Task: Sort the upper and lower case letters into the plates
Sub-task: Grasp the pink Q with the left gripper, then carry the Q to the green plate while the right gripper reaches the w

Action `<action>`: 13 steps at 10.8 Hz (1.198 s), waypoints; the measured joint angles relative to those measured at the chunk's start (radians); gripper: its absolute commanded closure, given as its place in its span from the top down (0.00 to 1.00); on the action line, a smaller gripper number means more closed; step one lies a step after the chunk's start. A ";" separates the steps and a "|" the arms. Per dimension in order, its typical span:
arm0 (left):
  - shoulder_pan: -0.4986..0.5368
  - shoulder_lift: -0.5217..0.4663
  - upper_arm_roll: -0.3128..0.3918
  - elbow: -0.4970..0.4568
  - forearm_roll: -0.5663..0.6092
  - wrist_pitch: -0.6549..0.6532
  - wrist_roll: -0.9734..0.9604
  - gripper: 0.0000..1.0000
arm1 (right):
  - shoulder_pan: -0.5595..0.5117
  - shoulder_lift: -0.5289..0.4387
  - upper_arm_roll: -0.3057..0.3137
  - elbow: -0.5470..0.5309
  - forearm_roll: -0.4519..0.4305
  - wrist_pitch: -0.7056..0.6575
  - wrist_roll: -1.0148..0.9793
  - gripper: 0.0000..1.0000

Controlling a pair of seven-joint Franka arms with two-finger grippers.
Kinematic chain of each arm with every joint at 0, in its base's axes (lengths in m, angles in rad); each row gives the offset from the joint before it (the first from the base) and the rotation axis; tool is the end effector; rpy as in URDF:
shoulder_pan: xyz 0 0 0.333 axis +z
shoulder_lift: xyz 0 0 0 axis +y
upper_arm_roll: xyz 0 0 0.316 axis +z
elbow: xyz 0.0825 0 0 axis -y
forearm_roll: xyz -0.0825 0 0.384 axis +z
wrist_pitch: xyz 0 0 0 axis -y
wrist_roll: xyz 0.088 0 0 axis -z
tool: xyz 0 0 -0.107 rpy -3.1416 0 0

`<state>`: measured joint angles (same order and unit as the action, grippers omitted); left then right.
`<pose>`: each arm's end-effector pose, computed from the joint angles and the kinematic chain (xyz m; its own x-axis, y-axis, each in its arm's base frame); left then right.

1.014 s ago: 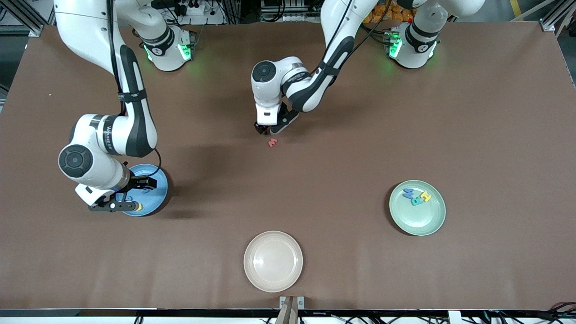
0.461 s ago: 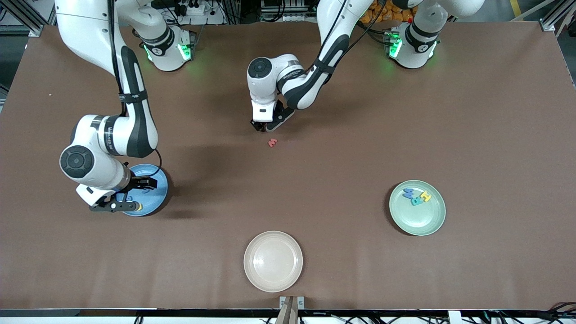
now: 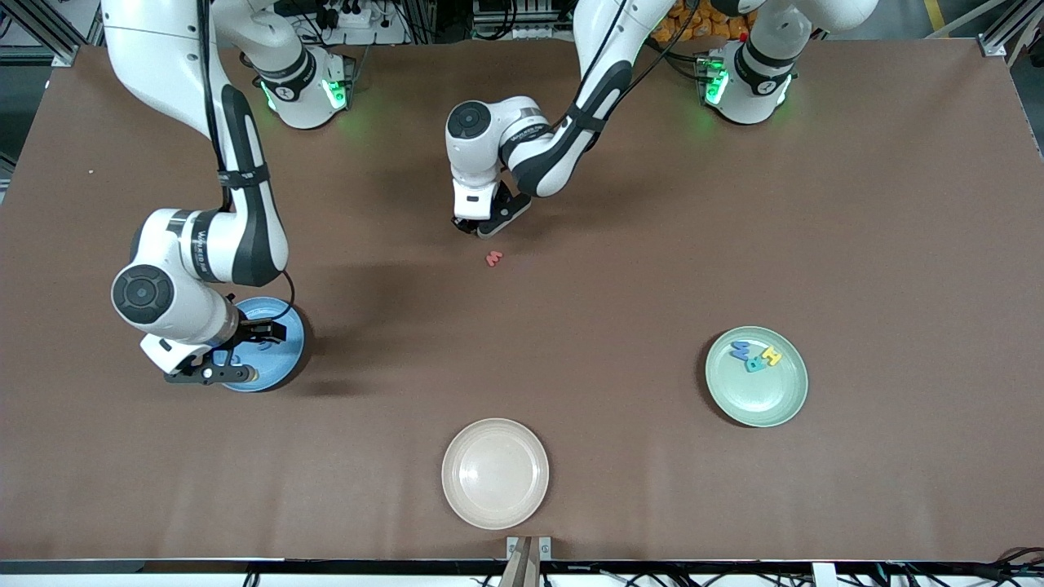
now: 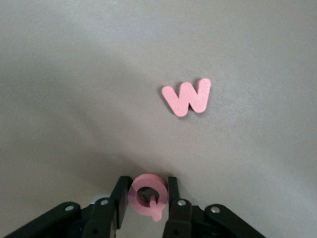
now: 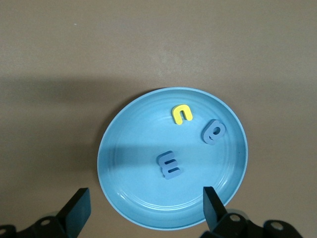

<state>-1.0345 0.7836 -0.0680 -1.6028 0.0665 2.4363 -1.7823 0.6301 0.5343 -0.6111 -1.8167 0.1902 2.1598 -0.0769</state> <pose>0.3208 -0.6202 0.1741 0.7954 0.6059 -0.0132 0.6057 -0.7941 0.0506 0.6340 0.0482 0.2827 0.9954 0.0287 -0.0911 0.0415 -0.9890 0.1417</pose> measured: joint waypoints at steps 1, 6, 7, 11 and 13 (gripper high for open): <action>0.000 -0.004 0.017 0.008 0.000 0.002 0.034 0.00 | 0.007 0.001 0.000 0.000 0.000 0.000 0.013 1.00; 0.201 -0.166 0.075 0.032 -0.001 -0.117 0.403 0.00 | 0.107 0.003 0.018 0.000 0.001 0.000 0.304 1.00; 0.280 -0.201 0.075 0.030 -0.008 -0.164 0.520 0.00 | 0.146 0.004 0.030 0.000 0.001 -0.001 0.411 1.00; 0.637 -0.232 0.057 0.000 -0.027 -0.279 1.018 0.00 | 0.324 0.004 0.109 0.011 0.037 -0.001 0.897 1.00; 0.821 -0.231 0.035 -0.046 -0.029 -0.283 1.269 0.00 | 0.400 0.006 0.143 0.011 0.135 0.013 1.086 1.00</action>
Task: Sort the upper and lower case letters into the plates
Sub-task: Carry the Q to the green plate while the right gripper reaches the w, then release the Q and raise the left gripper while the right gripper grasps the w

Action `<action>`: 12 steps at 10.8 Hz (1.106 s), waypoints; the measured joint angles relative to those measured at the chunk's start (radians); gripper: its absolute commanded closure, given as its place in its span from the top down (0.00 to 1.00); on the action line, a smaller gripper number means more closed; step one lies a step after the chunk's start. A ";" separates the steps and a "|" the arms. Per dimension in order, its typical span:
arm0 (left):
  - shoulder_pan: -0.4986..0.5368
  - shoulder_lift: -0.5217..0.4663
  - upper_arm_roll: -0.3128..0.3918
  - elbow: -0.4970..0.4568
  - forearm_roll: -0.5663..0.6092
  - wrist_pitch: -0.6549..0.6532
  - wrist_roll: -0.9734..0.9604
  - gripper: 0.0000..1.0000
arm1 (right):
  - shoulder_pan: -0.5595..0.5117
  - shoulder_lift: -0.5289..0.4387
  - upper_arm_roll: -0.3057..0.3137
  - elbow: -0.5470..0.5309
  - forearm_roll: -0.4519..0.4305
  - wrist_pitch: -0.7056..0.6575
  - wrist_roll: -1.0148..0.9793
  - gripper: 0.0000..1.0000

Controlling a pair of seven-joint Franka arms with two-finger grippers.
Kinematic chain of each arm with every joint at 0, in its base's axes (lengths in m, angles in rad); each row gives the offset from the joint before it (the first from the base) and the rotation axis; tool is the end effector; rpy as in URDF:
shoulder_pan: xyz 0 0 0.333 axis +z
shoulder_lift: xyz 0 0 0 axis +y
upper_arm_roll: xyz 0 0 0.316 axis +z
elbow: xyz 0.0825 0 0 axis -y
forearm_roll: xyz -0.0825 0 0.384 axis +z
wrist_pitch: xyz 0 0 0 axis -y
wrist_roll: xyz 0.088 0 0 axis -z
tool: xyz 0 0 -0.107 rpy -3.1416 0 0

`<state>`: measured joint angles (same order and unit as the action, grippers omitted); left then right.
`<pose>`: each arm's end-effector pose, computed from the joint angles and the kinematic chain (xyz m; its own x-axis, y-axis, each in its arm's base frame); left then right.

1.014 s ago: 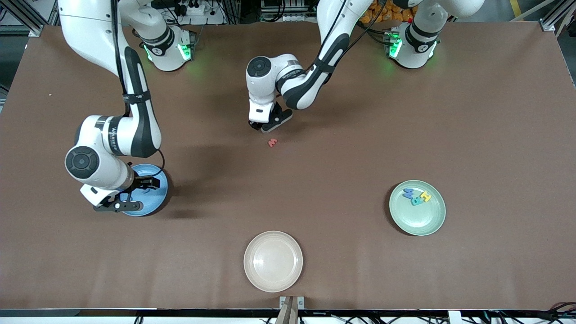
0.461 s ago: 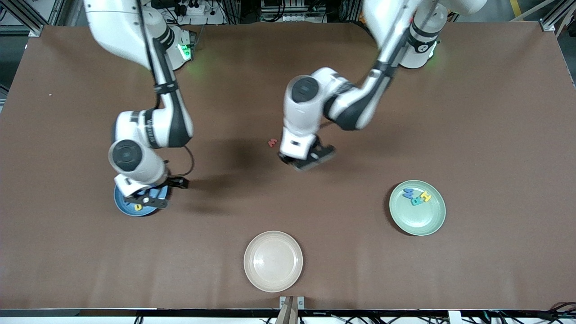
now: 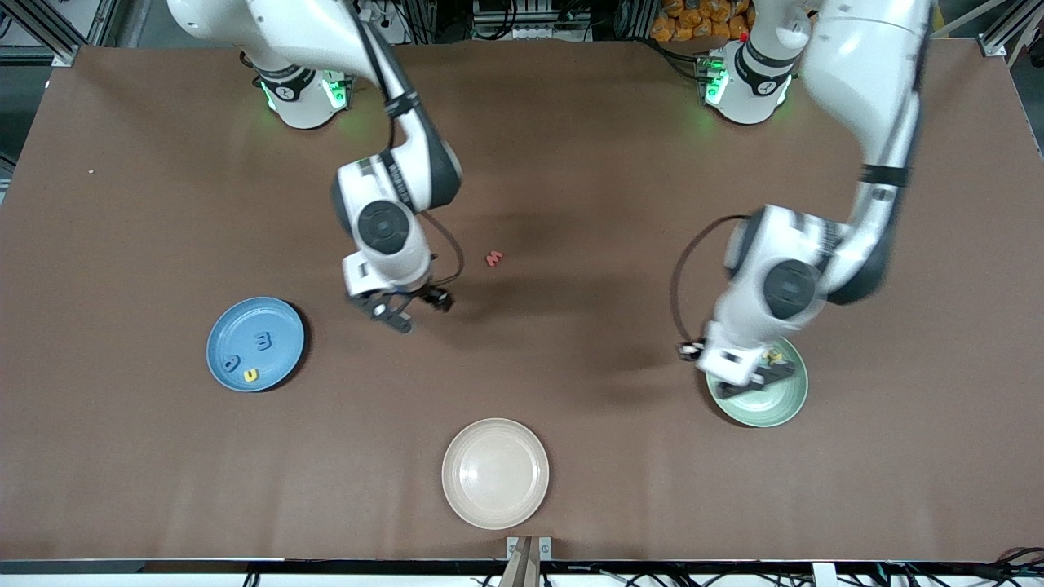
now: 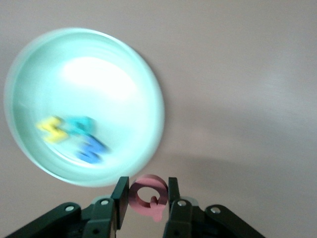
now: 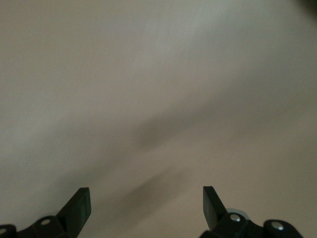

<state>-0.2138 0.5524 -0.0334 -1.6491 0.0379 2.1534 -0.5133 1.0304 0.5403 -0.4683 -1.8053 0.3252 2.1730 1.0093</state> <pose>0.6580 -0.1618 0.2880 0.9684 0.2469 -0.0352 0.2457 -0.9687 -0.0349 0.5223 0.3687 0.2630 0.8215 -0.5666 -0.0635 -0.5620 -0.8235 0.0777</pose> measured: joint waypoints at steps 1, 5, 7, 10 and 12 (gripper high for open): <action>0.069 0.000 -0.005 -0.016 0.000 0.000 0.096 0.00 | 0.035 0.002 0.006 -0.002 0.040 0.023 0.073 1.00; 0.134 0.001 -0.015 -0.028 0.000 0.000 0.182 1.00 | 0.140 0.013 0.016 -0.063 0.068 0.163 0.290 1.00; 0.129 -0.001 -0.006 -0.021 0.004 0.002 0.184 1.00 | 0.190 0.026 0.022 -0.139 0.068 0.274 0.335 1.00; 0.130 -0.070 0.025 0.019 0.007 -0.016 0.208 1.00 | 0.205 0.063 0.036 -0.157 0.069 0.307 0.343 1.00; 0.132 -0.202 0.037 0.035 0.007 -0.118 0.239 1.00 | 0.205 0.068 0.037 -0.157 0.089 0.312 0.344 1.00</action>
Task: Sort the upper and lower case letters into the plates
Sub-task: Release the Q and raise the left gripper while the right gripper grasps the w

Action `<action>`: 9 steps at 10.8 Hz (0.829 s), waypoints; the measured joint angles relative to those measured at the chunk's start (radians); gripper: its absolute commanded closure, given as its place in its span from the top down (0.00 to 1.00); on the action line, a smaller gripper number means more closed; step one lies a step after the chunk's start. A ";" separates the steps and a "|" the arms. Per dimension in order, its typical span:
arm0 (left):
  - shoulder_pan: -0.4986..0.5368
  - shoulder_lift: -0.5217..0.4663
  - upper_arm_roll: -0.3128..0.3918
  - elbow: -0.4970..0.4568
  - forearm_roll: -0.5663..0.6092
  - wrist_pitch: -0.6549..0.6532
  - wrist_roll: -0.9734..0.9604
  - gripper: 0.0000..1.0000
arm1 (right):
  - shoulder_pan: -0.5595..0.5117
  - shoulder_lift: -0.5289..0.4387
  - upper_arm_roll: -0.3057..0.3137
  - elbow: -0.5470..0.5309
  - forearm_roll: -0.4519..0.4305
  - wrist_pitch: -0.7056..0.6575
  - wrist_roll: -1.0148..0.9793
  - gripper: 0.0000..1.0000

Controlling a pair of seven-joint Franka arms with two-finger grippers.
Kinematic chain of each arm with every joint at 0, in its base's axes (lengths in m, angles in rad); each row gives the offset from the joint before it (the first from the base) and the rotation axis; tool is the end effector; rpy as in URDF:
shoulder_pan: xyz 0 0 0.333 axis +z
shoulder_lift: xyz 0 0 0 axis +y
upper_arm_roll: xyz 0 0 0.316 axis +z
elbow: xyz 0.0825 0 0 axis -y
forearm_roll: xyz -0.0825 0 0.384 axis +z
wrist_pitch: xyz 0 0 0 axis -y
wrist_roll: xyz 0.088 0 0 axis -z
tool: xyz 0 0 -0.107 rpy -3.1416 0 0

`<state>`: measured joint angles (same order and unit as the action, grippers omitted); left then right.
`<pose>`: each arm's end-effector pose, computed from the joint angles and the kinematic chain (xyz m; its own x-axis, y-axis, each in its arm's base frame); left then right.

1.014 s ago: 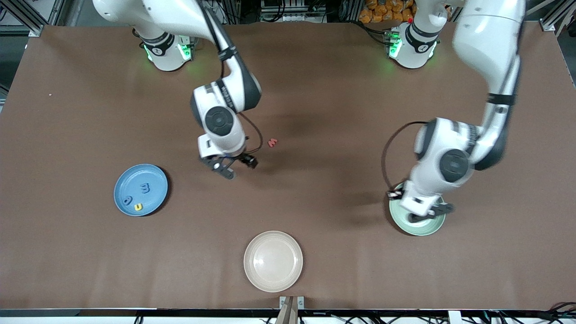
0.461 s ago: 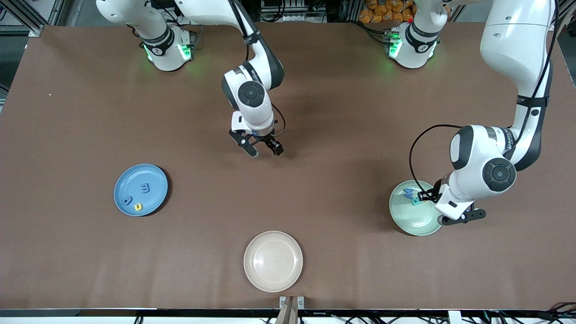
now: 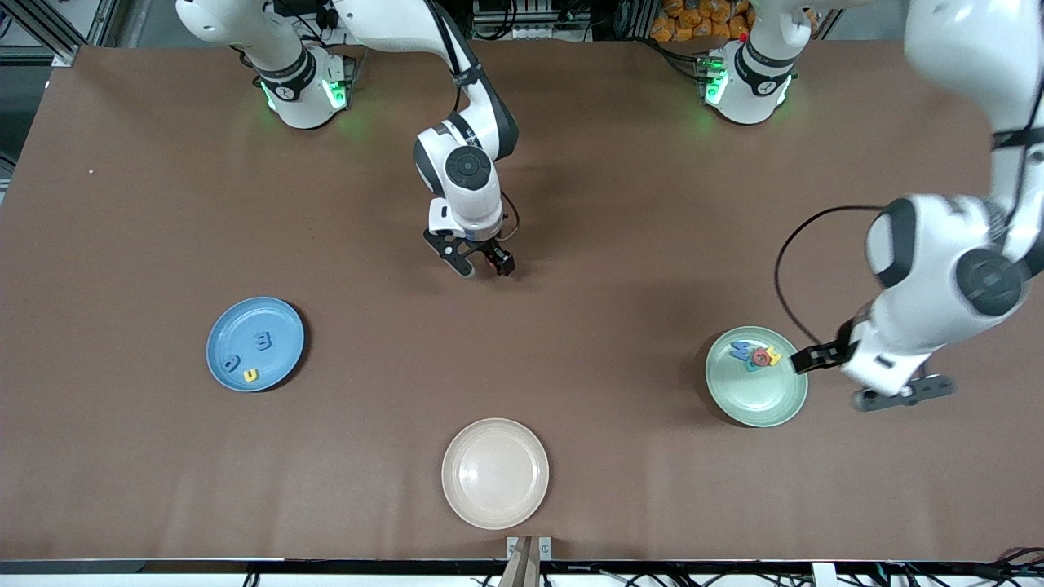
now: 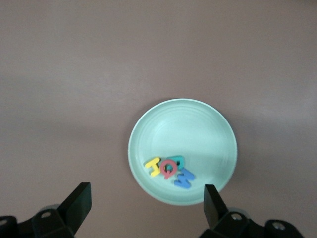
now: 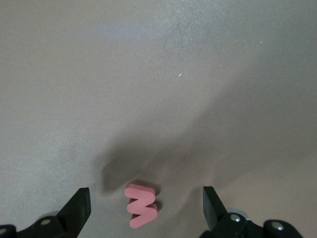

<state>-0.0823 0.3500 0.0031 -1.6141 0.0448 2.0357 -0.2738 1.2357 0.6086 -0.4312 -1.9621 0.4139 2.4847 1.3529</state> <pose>0.6657 -0.0505 0.4302 0.9816 0.1734 0.0799 0.1756 -0.9842 -0.0216 0.4212 0.4441 0.1839 0.6874 -0.7262 -0.0068 -0.7262 -0.6875 0.0005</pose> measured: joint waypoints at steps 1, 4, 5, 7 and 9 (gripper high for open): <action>0.000 -0.078 0.001 0.003 0.000 -0.065 0.002 1.00 | 0.000 0.002 0.000 0.000 0.010 0.008 0.000 1.00; 0.005 -0.269 0.004 -0.005 0.000 -0.211 0.002 1.00 | 0.000 0.017 0.002 0.000 0.018 0.035 0.000 1.00; 0.005 -0.307 0.004 -0.010 0.000 -0.256 0.002 1.00 | 0.000 0.020 0.003 0.000 0.019 0.038 0.000 1.00; 0.002 -0.352 -0.002 -0.017 -0.005 -0.320 0.002 1.00 | 0.000 0.021 0.003 0.001 0.019 0.040 -0.001 0.01; 0.000 -0.376 -0.017 -0.019 -0.019 -0.348 0.049 1.00 | 0.000 0.023 0.018 0.001 0.019 0.069 -0.002 0.00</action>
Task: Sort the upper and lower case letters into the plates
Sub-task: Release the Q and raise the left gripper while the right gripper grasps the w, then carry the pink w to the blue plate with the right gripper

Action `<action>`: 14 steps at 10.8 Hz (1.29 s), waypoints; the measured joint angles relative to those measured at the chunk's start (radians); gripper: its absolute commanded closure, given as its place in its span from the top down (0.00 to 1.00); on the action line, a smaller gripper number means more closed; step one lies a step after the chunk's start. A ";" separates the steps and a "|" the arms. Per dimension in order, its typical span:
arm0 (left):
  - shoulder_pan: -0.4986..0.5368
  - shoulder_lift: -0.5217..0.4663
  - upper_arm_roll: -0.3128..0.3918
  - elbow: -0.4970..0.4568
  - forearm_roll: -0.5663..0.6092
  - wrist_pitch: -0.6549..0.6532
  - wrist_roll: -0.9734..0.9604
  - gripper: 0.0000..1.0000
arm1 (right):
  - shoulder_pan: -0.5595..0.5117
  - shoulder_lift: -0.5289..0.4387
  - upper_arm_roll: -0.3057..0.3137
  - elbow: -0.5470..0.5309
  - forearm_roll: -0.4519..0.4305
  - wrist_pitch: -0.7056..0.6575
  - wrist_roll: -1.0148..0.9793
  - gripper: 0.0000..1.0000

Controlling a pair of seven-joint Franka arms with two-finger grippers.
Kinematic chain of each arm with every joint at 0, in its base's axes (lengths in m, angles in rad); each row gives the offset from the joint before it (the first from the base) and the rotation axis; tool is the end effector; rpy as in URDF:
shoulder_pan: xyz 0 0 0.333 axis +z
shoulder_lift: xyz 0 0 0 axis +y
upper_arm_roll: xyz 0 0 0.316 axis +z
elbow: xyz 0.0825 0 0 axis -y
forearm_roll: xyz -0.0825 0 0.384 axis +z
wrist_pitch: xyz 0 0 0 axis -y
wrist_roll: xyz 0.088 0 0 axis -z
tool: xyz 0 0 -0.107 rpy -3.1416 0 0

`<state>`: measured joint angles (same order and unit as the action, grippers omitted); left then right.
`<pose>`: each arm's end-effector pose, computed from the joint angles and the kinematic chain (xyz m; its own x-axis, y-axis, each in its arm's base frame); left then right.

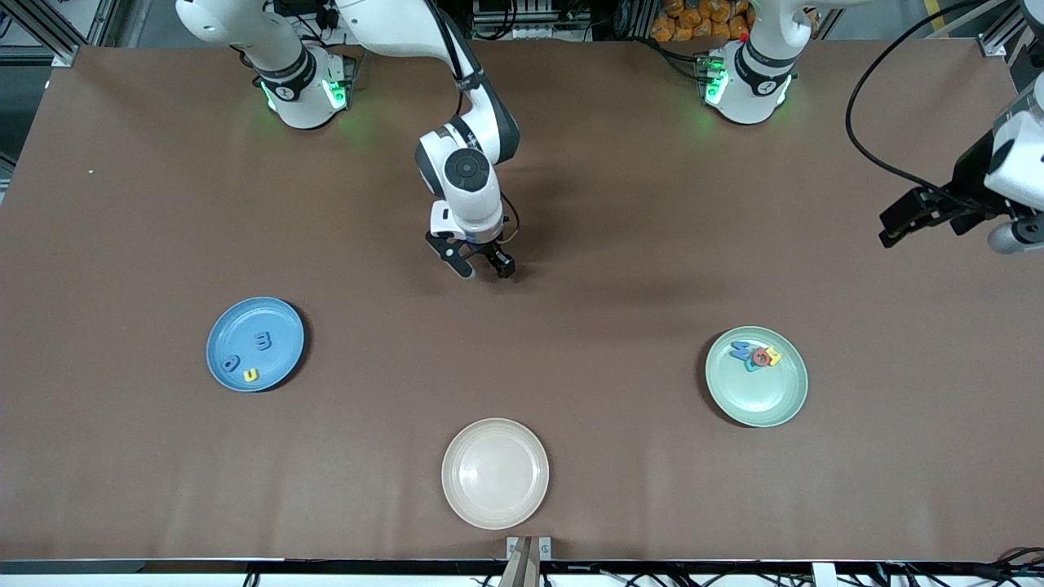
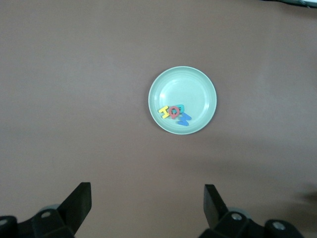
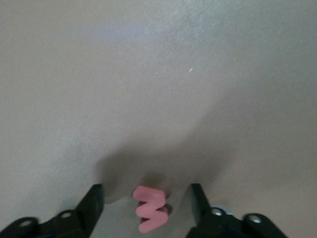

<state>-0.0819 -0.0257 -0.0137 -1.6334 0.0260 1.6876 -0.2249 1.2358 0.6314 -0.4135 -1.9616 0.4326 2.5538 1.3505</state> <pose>0.5551 -0.0508 0.6197 0.9885 0.1262 0.0836 0.1273 -0.9918 -0.0079 0.4185 0.4511 0.1750 0.6886 -0.7251 -0.0015 -0.7244 -0.6879 -0.0448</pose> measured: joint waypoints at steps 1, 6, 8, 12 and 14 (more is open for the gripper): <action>0.000 -0.005 -0.011 -0.001 -0.010 -0.019 0.019 1.00 | 0.001 0.001 0.013 0.000 0.000 0.021 0.000 0.00; -0.011 -0.007 -0.045 0.003 -0.013 -0.099 0.035 1.00 | 0.001 -0.004 0.023 0.001 0.000 0.043 -0.013 0.00; -0.012 -0.007 -0.068 0.005 -0.013 -0.103 0.036 1.00 | 0.000 -0.010 0.011 0.006 0.000 0.028 -0.039 0.00; -0.012 -0.006 -0.078 0.009 -0.013 -0.104 0.036 1.00 | -0.013 -0.081 -0.184 0.036 0.002 -0.180 -0.287 0.00; -0.014 0.002 -0.079 0.008 -0.013 -0.106 0.036 1.00 | -0.036 -0.103 -0.311 0.054 0.002 -0.306 -0.489 0.00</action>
<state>-0.0955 -0.0233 -0.0931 -1.6249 0.0132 1.5815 -0.1889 1.1999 0.5288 -0.7246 -1.9071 0.4348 2.2478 0.8612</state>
